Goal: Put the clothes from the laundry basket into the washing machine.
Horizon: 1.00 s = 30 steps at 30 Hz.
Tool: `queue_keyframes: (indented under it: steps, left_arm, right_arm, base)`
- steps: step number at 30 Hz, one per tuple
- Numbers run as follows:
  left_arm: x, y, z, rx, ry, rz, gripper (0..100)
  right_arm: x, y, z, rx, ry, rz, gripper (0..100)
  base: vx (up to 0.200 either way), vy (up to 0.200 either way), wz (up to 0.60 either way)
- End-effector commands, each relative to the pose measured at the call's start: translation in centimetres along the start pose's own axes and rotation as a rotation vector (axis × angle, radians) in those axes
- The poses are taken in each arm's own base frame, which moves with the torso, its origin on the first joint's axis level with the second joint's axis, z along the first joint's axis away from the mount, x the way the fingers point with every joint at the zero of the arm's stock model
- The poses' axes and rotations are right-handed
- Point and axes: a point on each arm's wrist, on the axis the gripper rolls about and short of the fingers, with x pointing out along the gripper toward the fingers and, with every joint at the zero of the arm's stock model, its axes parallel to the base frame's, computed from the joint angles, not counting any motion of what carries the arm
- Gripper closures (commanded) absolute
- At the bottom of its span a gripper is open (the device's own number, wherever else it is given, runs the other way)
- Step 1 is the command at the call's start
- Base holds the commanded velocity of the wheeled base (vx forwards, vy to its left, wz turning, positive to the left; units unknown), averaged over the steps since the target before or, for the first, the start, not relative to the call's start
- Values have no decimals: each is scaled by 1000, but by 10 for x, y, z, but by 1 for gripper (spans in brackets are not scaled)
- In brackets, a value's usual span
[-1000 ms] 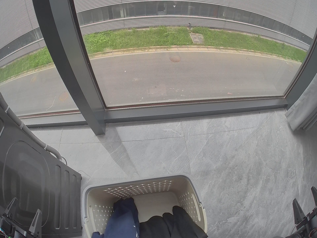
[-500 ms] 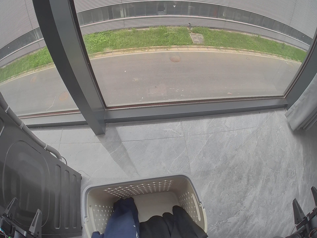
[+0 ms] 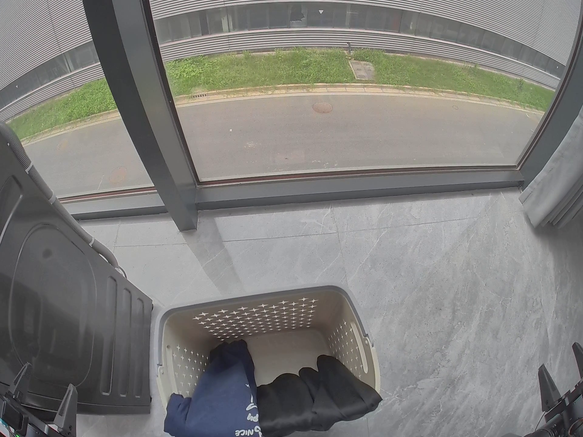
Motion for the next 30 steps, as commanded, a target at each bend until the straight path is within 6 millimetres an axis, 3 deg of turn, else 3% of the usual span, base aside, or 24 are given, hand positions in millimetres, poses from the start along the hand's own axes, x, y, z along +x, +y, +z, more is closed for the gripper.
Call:
queue_keyframes:
  steps: [1,30]
  left_arm:
    - [0,0,-4,-1,1,1,0]
    - [0,0,-4,-1,3,1,0]
  right_arm:
    - [0,0,-5,-1,1,1,0]
    - [0,0,-5,-1,0,1,0]
  base:
    - [-200,0,0]
    - [-200,0,0]
